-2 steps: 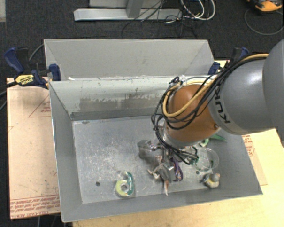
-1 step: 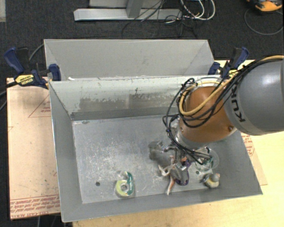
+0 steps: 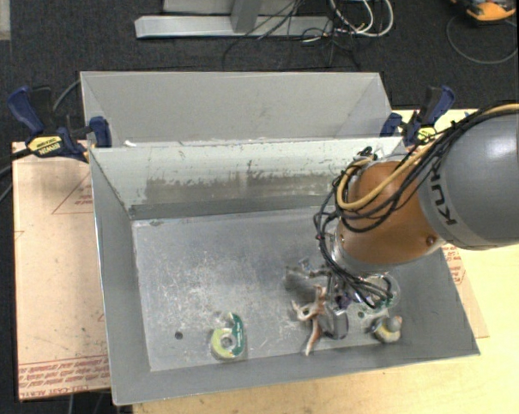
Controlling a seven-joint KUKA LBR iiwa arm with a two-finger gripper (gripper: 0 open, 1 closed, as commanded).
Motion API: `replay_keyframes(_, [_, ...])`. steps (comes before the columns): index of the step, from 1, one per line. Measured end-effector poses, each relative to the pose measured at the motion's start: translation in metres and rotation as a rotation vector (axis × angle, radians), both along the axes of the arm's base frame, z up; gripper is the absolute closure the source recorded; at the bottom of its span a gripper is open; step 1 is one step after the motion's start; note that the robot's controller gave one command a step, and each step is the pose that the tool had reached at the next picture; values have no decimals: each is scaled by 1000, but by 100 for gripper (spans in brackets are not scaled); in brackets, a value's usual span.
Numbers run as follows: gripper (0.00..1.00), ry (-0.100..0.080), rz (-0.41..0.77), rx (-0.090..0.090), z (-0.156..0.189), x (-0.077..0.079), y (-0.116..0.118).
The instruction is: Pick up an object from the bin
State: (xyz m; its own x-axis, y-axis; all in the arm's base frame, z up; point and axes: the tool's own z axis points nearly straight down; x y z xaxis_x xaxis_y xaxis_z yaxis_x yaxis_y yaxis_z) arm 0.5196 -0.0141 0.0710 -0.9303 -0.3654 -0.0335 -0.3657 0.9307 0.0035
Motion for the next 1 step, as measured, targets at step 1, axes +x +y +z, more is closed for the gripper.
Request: replay_keyframes(1, [100, -8, 123, -2, -1, 5, -23])
